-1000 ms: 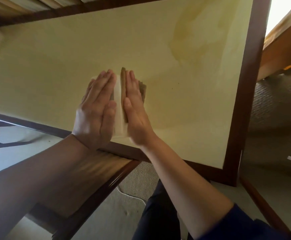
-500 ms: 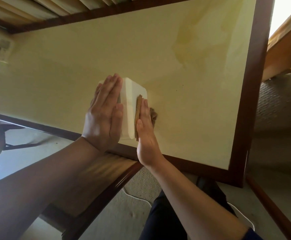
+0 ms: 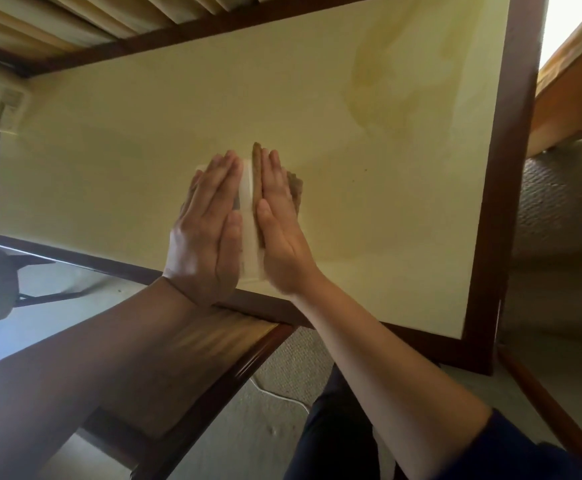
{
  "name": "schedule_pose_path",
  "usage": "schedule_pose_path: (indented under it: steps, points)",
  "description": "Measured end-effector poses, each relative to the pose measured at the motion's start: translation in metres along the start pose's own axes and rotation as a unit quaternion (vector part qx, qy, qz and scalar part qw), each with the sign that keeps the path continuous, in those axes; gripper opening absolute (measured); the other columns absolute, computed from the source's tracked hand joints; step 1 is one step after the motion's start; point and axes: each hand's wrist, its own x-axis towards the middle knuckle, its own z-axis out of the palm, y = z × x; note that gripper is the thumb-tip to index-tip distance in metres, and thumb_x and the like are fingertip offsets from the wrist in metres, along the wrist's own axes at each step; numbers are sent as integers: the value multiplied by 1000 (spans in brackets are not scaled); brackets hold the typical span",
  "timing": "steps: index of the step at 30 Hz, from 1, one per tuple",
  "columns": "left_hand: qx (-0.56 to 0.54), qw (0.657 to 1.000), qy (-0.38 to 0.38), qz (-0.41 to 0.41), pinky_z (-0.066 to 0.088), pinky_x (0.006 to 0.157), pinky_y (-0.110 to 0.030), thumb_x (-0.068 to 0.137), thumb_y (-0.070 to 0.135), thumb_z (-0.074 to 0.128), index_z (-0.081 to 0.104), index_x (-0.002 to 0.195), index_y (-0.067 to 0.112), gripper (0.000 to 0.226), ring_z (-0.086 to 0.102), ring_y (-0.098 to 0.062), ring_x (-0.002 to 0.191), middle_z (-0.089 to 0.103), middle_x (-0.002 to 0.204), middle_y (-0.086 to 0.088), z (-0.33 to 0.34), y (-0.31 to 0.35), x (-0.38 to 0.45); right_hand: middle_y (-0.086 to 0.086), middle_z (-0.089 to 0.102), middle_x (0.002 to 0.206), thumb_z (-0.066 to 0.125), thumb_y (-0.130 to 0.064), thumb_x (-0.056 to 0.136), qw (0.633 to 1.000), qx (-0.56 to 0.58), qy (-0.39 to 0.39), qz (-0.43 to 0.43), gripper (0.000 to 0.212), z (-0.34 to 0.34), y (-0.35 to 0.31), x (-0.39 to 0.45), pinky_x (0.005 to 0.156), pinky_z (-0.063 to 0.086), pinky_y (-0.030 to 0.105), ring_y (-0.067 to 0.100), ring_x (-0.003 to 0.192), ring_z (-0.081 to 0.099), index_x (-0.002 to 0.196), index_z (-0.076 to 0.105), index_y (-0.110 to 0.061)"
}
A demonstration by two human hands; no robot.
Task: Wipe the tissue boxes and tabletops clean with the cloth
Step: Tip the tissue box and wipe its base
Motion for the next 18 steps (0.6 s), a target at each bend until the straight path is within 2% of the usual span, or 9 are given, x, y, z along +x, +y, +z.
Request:
schedule_pose_path:
  steps: [5, 9, 18]
  points:
    - [-5, 1000, 3, -2, 25, 126, -54, 102, 13, 34, 43, 151, -8, 54, 36, -31, 152, 41, 160, -21, 0, 2, -1, -14, 3, 172, 23, -27, 112, 999, -13, 1, 42, 59, -9, 30, 6, 132, 3, 52, 8, 162, -6, 168, 9, -14]
    - [-7, 1000, 6, 1, 25, 125, -55, 102, 13, 33, 43, 151, -9, 54, 36, -33, 152, 40, 160, -21, 0, 2, -1, -9, -3, 176, 23, -28, 112, 997, 9, -3, 78, 60, -4, 25, -23, 133, 2, 50, 6, 162, -8, 168, 4, -15]
    - [1, 1000, 4, 0, 26, 125, -56, 103, 13, 30, 42, 151, -9, 54, 35, -33, 153, 40, 160, -21, 2, 1, -1, -1, 1, 178, 26, -16, 111, 999, 27, -17, 29, 59, 6, -12, -60, 132, 3, 56, 15, 163, -6, 168, 11, -11]
